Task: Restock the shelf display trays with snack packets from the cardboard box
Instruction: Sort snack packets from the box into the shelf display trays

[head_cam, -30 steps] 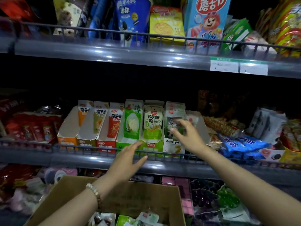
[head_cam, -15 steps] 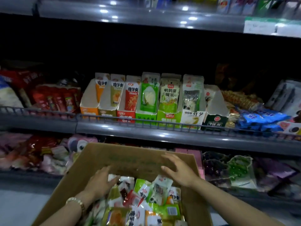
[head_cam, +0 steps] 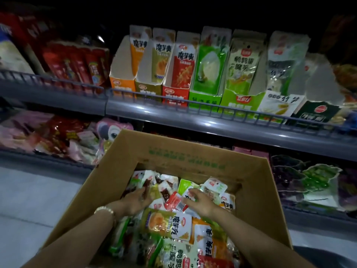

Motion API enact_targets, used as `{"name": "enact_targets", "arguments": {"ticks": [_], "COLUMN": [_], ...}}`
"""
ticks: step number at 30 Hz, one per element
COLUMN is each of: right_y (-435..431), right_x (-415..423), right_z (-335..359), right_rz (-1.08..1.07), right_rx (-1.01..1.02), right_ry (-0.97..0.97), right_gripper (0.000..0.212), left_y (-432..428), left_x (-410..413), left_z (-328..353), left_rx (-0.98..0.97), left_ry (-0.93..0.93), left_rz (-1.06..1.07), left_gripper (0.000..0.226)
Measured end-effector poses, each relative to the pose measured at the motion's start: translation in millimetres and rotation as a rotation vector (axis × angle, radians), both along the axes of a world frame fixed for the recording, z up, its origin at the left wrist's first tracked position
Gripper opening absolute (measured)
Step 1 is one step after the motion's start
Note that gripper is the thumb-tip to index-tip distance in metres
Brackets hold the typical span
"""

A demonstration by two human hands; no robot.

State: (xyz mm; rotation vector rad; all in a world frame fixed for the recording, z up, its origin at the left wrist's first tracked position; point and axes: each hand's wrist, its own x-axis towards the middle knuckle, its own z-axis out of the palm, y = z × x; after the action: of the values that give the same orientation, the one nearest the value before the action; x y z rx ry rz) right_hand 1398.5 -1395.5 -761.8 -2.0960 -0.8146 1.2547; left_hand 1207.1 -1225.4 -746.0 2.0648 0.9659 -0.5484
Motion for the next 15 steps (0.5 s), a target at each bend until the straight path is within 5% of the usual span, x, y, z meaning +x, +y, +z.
{"name": "enact_targets", "arguments": {"ticks": [3,7,13,15], "right_y": [29,67,85,82], "right_x": [-4,-15,-24,-27], "right_z": [-14,-24,-47,-44], "right_rz": [-0.135,-0.279,-0.264,-0.25], "right_rx": [0.008,0.041,0.029,0.036], "right_ry": [0.108,0.234,0.22,0.237], "right_gripper": [0.076,0.054,0.048,0.015], "left_y": [2,-6,-4,-4], "left_x": [6,16,21,20], "left_z": [-8,-13,-23,-19], "left_rx": [0.022,0.037,0.103,0.146], "left_ry": [0.088,0.176,0.202,0.167], "left_rz": [-0.004,-0.09,-0.168,-0.144], "left_gripper": [0.132,0.082,0.065,0.061]}}
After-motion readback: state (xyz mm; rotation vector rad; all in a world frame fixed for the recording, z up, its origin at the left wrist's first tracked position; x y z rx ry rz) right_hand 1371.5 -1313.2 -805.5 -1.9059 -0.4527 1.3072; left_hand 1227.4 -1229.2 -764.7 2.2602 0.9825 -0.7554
